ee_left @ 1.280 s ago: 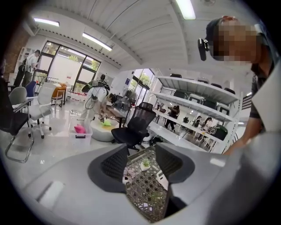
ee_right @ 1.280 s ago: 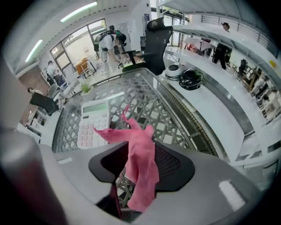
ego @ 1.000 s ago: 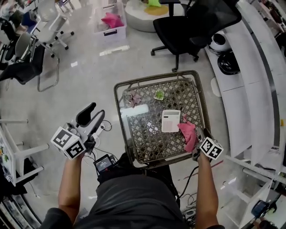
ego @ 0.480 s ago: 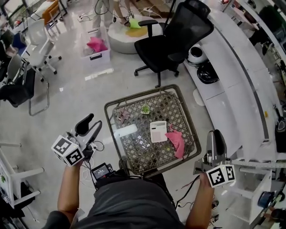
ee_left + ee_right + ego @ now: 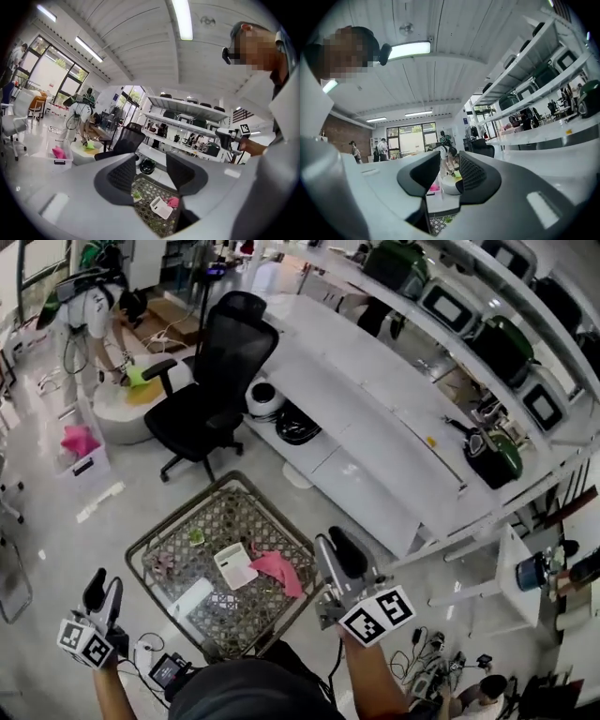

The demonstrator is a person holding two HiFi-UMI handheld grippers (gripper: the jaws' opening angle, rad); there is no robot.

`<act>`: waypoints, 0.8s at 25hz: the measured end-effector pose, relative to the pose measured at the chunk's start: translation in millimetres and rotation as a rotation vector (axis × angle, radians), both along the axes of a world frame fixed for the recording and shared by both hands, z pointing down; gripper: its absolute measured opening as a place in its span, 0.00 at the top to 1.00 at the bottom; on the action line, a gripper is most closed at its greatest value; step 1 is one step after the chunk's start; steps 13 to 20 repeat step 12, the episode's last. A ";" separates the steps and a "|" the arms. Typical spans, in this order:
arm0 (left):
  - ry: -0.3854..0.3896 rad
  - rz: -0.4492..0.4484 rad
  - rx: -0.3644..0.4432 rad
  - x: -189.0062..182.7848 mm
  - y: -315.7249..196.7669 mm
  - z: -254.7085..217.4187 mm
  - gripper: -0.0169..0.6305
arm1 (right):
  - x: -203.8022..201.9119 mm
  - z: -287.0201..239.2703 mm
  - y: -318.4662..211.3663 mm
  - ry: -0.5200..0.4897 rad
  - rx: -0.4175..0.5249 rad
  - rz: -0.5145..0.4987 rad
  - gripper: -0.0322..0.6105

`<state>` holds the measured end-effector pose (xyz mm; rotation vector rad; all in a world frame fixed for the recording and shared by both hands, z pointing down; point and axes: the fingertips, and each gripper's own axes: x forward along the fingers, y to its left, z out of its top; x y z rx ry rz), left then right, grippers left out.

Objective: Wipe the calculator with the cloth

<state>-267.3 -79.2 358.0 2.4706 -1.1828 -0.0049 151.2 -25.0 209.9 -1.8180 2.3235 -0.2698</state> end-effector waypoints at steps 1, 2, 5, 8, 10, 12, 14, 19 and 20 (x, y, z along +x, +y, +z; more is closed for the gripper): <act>0.006 0.009 0.005 -3.3 0.6 -2.7 0.63 | -5.1 -8.1 6.6 0.012 0.009 0.012 0.75; 0.019 0.033 0.016 -2.9 -3.8 -7.3 0.63 | -8.5 -20.2 14.0 0.030 0.026 0.036 0.75; 0.054 0.118 0.053 3.6 -14.9 -22.0 0.63 | -16.6 -52.2 42.8 0.079 0.070 0.121 0.75; 0.063 0.130 0.059 -4.0 9.3 -13.1 0.63 | -27.5 -44.3 73.9 0.086 0.067 0.131 0.75; 0.088 0.143 0.090 4.9 16.1 4.6 0.63 | -23.4 -32.7 91.1 0.113 0.080 0.144 0.75; 0.121 0.164 0.131 18.5 20.0 26.1 0.63 | -16.4 -20.0 110.5 0.146 0.090 0.163 0.75; 0.121 0.164 0.131 18.5 20.0 26.1 0.63 | -16.4 -20.0 110.5 0.146 0.090 0.163 0.75; 0.121 0.164 0.131 18.5 20.0 26.1 0.63 | -16.4 -20.0 110.5 0.146 0.090 0.163 0.75; 0.121 0.164 0.131 18.5 20.0 26.1 0.63 | -16.4 -20.0 110.5 0.146 0.090 0.163 0.75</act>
